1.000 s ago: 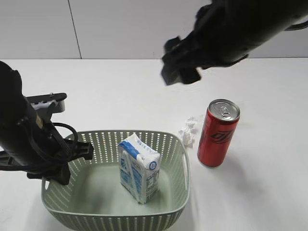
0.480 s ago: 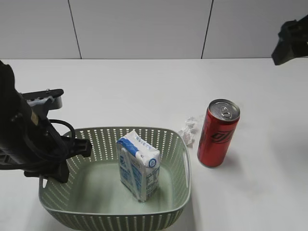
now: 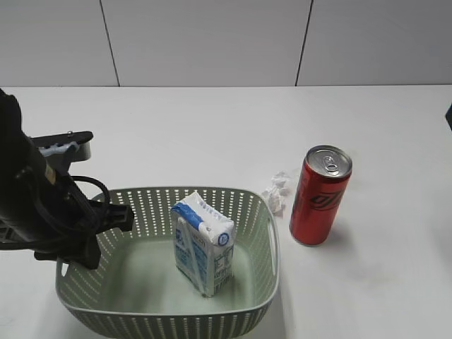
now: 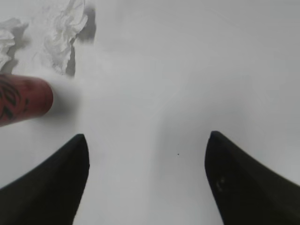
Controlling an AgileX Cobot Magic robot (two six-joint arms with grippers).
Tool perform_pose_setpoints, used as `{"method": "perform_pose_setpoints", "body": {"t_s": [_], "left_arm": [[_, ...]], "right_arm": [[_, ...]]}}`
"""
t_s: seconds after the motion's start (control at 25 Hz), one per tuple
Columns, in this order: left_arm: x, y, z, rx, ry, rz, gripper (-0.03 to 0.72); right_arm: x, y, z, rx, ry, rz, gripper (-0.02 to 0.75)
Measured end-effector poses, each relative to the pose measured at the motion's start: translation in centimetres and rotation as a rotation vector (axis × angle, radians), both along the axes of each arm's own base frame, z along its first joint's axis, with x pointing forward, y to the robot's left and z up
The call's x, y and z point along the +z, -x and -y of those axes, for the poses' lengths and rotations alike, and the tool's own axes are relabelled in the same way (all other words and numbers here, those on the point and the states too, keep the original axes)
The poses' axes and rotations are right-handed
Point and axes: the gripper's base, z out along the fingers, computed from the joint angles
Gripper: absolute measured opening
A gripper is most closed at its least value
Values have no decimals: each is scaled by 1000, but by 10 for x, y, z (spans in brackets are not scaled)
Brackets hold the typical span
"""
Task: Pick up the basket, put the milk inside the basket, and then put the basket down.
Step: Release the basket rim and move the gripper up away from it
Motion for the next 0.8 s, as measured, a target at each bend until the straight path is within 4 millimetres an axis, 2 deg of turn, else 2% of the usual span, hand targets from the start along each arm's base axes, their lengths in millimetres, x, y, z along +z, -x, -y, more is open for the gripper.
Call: {"method": "perform_pose_setpoints", "body": {"t_s": [0.24,0.48,0.64,0.8], "left_arm": [[0,0,0,-1,-1,0,4],[0,0,0,-1,-1,0,4],[0,0,0,0,0,1,4],[0,0,0,0,0,1,4]], "right_arm": [[-5,65,4,-1,-30,63,594],[-28,128,10,0,-28,118,594],[-47,159,13,0,-29,134,594],[-56,181,15,1,-33,170,594]]}}
